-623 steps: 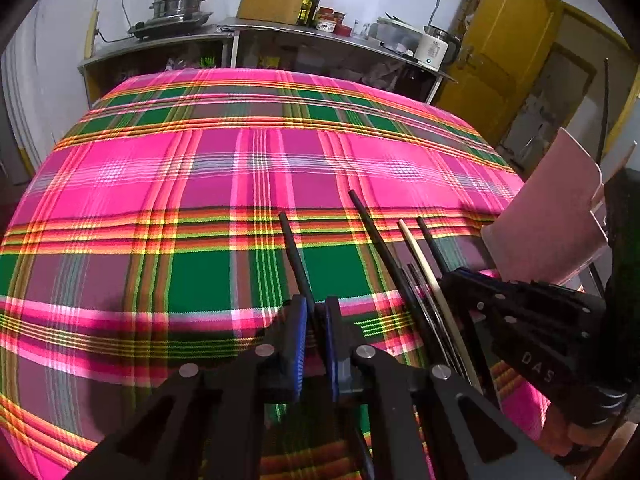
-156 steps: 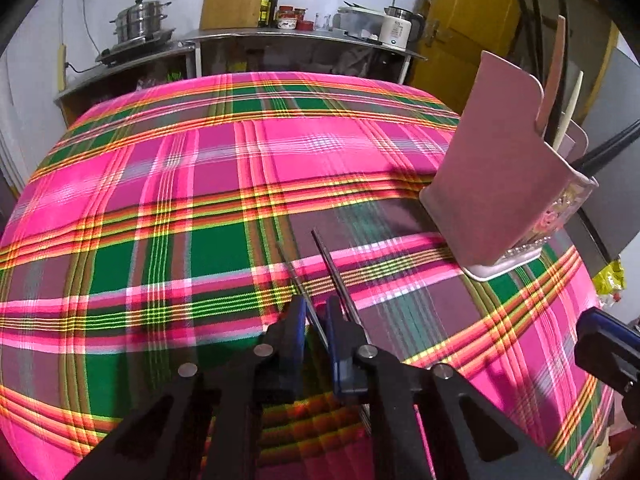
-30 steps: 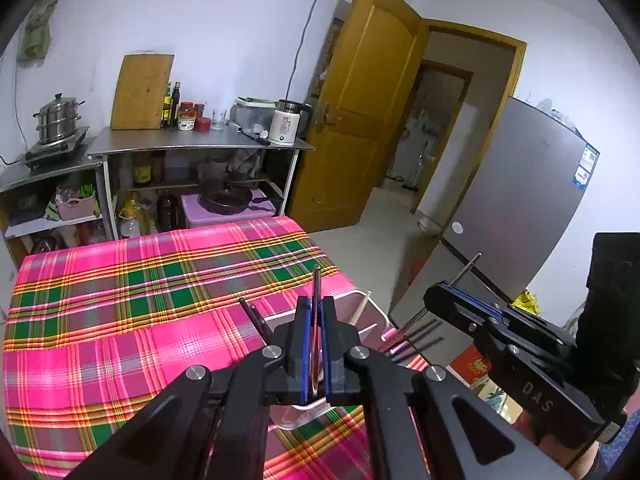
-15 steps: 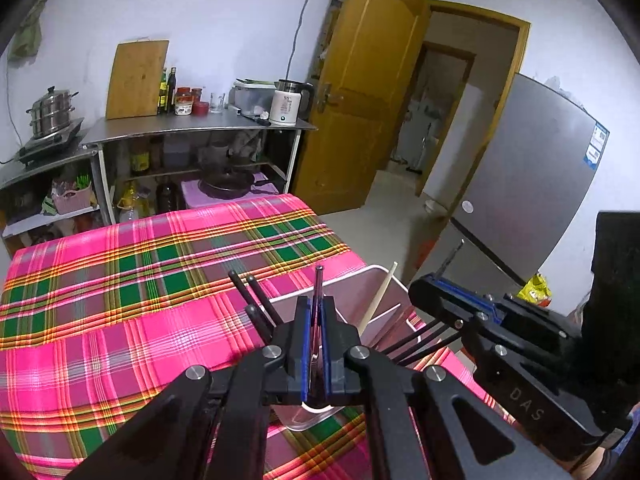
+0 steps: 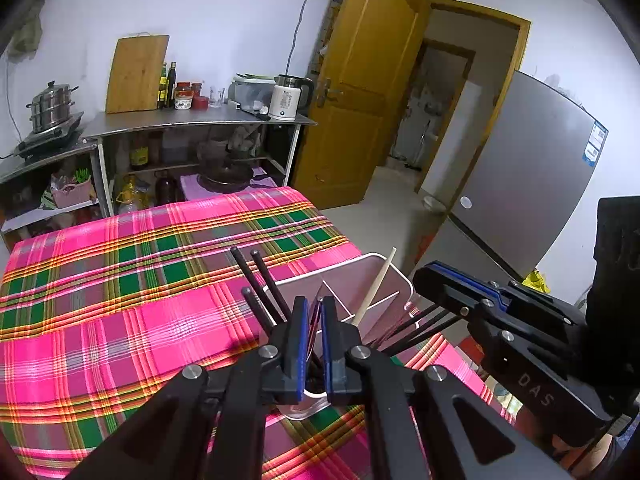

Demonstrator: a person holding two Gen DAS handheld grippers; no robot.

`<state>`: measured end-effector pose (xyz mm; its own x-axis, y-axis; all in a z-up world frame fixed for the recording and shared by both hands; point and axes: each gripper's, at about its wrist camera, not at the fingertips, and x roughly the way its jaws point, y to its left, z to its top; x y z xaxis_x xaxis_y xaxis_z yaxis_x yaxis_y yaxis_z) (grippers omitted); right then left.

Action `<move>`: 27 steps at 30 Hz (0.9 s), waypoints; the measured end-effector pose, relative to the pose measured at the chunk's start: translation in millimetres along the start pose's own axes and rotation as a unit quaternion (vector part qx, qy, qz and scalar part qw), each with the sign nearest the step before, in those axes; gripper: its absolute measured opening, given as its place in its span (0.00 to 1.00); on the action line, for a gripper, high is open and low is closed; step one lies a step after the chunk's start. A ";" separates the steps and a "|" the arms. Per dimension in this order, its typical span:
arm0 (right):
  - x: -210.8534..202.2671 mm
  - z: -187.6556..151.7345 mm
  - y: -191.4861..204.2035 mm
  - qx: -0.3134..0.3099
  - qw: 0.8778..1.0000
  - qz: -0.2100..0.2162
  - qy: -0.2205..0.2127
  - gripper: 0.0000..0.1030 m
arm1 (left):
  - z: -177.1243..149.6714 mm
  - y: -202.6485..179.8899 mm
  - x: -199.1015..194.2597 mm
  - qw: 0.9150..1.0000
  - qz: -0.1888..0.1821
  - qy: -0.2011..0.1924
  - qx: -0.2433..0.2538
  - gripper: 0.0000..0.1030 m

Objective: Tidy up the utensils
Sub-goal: 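Lower both metal chopsticks into the holder compartments, then open both tools to release the metal chopsticks in the holder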

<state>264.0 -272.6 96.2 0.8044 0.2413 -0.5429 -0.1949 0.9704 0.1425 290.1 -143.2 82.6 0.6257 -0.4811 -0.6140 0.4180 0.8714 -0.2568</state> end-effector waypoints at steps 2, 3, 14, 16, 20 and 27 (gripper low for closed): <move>-2.1 -0.3 -0.5 0.001 1.000 -0.003 0.000 0.08 | 0.1 0.1 -4.4 1.000 0.001 -0.003 -0.001 0.06; -3.7 -0.3 -0.5 0.000 1.000 -0.004 -0.001 0.09 | 0.0 0.1 -6.8 1.000 0.001 -0.005 -0.001 0.06; -41.1 -4.8 9.6 -0.005 1.000 -0.005 -0.023 0.13 | -6.2 -0.7 -53.5 0.999 0.000 -0.039 -0.004 0.09; -48.0 -9.4 12.1 -0.004 1.000 -0.004 -0.025 0.14 | -12.6 0.5 -59.7 0.999 0.001 -0.040 -0.003 0.09; -59.7 -21.1 17.1 0.000 1.000 -0.001 -0.025 0.15 | -30.7 2.8 -72.4 0.999 0.009 -0.040 -0.006 0.09; -82.2 -51.7 28.7 0.005 1.000 0.002 -0.022 0.16 | -66.5 0.0 -91.5 0.999 0.024 -0.044 0.000 0.09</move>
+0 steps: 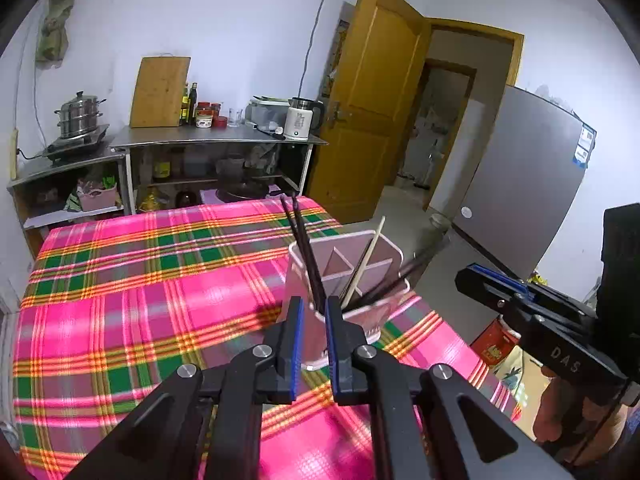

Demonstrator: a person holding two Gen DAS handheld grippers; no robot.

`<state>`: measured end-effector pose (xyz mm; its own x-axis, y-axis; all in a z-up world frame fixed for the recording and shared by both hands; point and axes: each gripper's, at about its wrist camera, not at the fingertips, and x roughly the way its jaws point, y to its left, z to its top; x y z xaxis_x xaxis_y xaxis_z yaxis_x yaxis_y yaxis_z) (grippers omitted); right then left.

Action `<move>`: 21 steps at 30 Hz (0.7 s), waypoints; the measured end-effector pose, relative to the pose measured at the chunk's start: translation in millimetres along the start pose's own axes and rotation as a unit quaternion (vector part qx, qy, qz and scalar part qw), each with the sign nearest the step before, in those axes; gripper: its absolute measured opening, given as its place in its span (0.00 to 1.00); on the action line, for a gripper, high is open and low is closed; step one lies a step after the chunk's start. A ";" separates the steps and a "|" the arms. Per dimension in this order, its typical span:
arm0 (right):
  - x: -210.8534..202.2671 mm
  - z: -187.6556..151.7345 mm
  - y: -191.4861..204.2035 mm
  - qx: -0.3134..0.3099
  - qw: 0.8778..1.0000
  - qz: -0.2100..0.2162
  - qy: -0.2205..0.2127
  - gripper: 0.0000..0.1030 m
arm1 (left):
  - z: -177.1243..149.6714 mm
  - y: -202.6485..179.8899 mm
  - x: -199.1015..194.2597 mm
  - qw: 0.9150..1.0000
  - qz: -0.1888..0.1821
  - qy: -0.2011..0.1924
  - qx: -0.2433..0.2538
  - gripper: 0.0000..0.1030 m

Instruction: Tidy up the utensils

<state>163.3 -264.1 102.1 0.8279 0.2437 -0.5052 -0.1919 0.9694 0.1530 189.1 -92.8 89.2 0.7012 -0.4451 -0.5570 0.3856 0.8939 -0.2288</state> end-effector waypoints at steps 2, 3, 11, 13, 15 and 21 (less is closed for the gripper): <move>-5.8 -8.0 5.8 0.000 1.000 0.000 0.002 0.16 | -10.2 -1.5 -5.7 1.000 0.001 0.000 0.001 0.09; -8.0 -11.4 6.3 -0.001 1.000 0.000 0.003 0.16 | -15.6 -3.6 -8.2 1.000 0.003 0.000 0.002 0.09; -27.2 -45.1 16.8 -0.002 1.000 -0.005 0.010 0.16 | -55.1 -11.4 -24.8 1.000 0.010 -0.001 0.014 0.10; -32.3 -53.7 18.6 -0.004 1.000 -0.010 0.011 0.16 | -63.9 -14.3 -27.8 1.000 0.013 0.000 0.019 0.10; -35.1 -59.4 19.5 -0.003 1.000 -0.013 0.012 0.16 | -75.5 -17.0 -31.1 1.000 0.015 0.001 0.026 0.10; -44.7 -83.3 25.7 -0.008 1.000 -0.020 0.017 0.17 | -98.9 -20.1 -42.3 0.999 0.023 -0.008 0.030 0.11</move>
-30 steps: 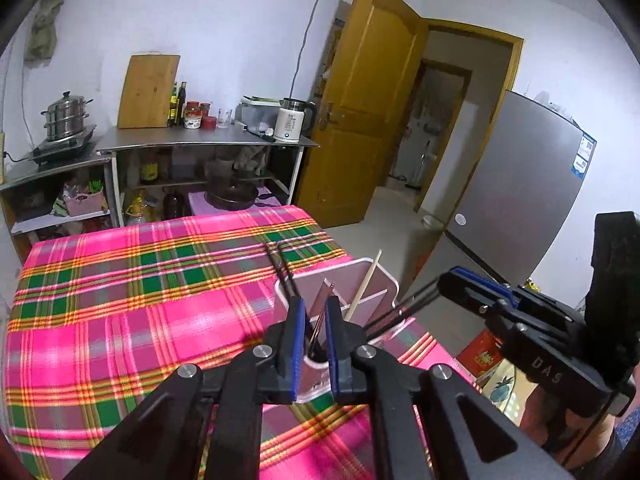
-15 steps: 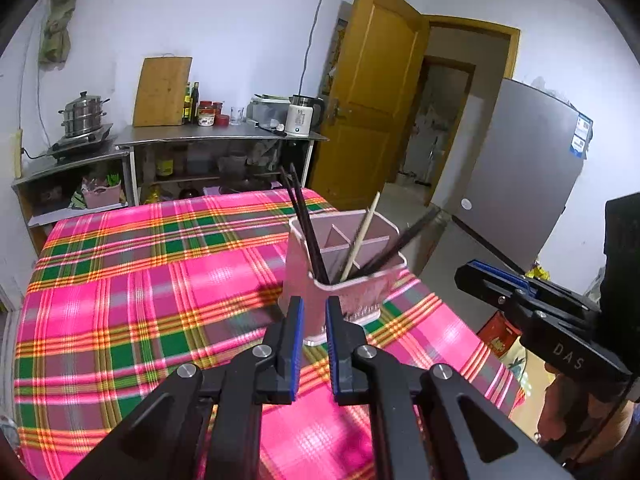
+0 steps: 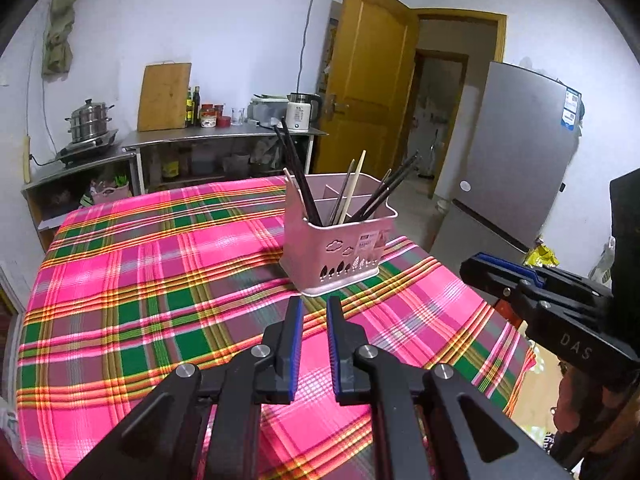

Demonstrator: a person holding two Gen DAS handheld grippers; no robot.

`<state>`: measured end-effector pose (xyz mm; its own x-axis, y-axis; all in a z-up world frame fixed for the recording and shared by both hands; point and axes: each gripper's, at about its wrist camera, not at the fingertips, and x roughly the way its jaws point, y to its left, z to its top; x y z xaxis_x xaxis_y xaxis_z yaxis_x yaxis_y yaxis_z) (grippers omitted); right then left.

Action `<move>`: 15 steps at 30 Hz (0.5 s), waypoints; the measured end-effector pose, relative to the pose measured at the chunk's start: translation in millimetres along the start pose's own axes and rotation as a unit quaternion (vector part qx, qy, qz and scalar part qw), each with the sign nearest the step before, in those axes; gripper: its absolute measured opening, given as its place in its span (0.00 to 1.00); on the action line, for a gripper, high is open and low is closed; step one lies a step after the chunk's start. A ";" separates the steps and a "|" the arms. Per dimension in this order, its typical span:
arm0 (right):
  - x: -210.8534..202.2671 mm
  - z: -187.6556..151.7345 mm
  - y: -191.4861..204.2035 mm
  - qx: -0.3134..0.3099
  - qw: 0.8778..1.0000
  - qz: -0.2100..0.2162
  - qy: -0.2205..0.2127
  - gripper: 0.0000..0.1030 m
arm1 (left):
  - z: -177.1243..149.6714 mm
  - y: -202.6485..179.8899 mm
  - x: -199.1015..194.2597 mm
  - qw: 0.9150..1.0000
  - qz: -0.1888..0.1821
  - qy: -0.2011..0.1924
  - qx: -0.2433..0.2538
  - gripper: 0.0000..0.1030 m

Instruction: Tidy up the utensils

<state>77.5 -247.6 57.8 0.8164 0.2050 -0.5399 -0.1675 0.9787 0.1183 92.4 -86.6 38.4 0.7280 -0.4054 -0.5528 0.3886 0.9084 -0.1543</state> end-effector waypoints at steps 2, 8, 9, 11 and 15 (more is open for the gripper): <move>-1.7 -7.6 -1.0 0.010 1.000 0.001 0.004 0.17 | -4.6 0.3 -2.2 1.000 -0.001 0.000 -0.006 0.11; -7.1 -26.2 4.1 0.011 1.000 -0.006 0.012 0.17 | -18.8 0.6 -12.1 1.000 0.004 -0.003 -0.013 0.11; -8.3 -29.7 4.1 0.010 1.000 -0.006 0.012 0.17 | -20.1 0.5 -13.0 1.000 0.006 -0.004 -0.012 0.11; -10.3 -33.6 6.0 0.007 1.000 -0.007 0.012 0.17 | -21.4 0.9 -13.9 1.000 0.005 -0.005 -0.016 0.11; -12.2 -36.3 10.1 0.001 1.000 -0.012 0.009 0.17 | -23.6 0.2 -13.9 1.000 0.006 -0.005 -0.017 0.11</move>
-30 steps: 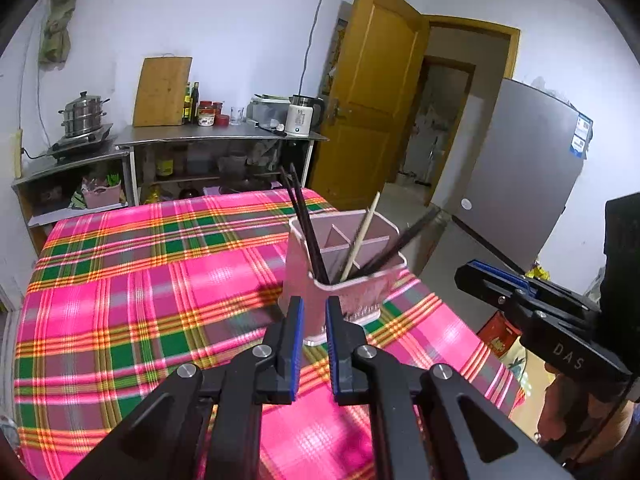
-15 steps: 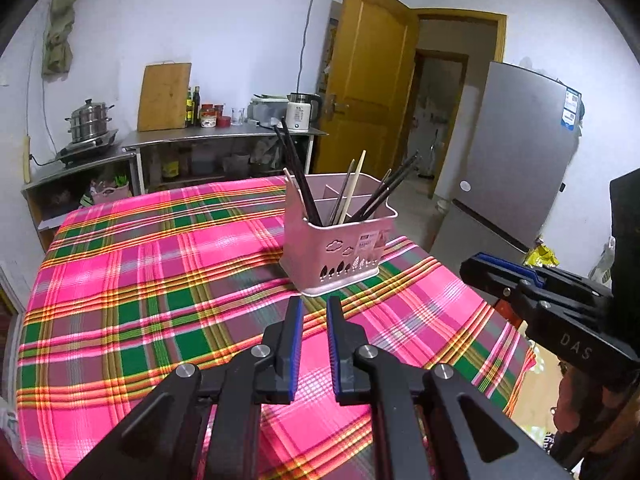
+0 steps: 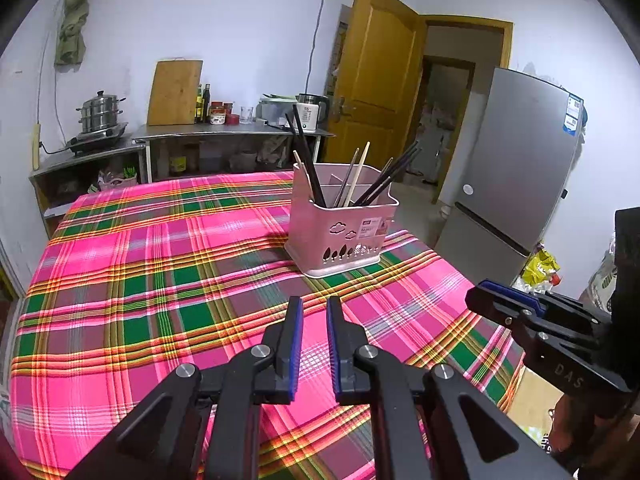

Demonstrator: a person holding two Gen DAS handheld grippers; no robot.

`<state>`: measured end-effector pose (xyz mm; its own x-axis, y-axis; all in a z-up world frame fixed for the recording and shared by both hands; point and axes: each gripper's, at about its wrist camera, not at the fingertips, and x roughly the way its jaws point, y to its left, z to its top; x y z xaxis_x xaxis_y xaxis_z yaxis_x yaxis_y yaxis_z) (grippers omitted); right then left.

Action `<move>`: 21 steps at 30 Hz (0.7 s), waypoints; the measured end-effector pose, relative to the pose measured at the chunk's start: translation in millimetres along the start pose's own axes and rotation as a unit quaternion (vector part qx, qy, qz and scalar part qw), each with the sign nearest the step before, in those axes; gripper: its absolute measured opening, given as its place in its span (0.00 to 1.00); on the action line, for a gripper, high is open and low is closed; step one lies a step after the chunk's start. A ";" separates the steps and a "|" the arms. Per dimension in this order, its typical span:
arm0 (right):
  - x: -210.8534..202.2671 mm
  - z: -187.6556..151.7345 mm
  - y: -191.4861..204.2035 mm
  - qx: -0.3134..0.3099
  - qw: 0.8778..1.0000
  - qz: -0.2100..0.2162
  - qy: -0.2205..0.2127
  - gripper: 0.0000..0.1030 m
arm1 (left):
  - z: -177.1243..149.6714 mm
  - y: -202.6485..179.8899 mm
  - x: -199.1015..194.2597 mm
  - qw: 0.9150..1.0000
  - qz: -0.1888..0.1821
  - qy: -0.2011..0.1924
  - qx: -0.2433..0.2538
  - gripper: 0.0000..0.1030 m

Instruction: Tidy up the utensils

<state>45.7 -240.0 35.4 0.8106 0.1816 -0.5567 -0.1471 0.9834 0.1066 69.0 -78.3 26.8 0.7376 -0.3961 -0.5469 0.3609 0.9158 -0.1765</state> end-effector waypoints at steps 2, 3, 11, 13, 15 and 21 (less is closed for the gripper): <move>-1.1 -0.6 0.8 0.001 1.000 0.000 -0.002 0.17 | -0.1 0.0 0.0 1.000 0.000 0.000 0.000 0.11; -1.1 -0.6 0.8 0.000 1.000 -0.001 -0.003 0.17 | -0.2 0.1 -0.1 1.000 0.000 -0.001 0.000 0.11; -1.5 -1.3 -1.5 0.005 1.000 -0.003 -0.002 0.17 | -1.9 0.7 0.3 1.000 0.006 -0.004 0.003 0.11; -1.4 -1.2 -2.4 0.007 1.000 -0.003 -0.001 0.17 | -2.1 0.0 0.0 1.000 0.008 -0.004 0.005 0.11; -1.6 -1.3 -2.6 0.006 1.000 -0.004 -0.001 0.17 | -2.5 -0.2 -0.2 1.000 0.009 -0.005 0.006 0.11; -1.5 -1.3 -4.1 0.007 1.000 -0.005 -0.003 0.17 | -2.2 -0.3 -0.2 1.000 0.009 -0.005 0.007 0.11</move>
<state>44.3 -244.3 34.7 0.8152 0.1720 -0.5530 -0.1313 0.9849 0.1127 67.4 -78.4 25.2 0.7497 -0.3797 -0.5420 0.3552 0.9219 -0.1545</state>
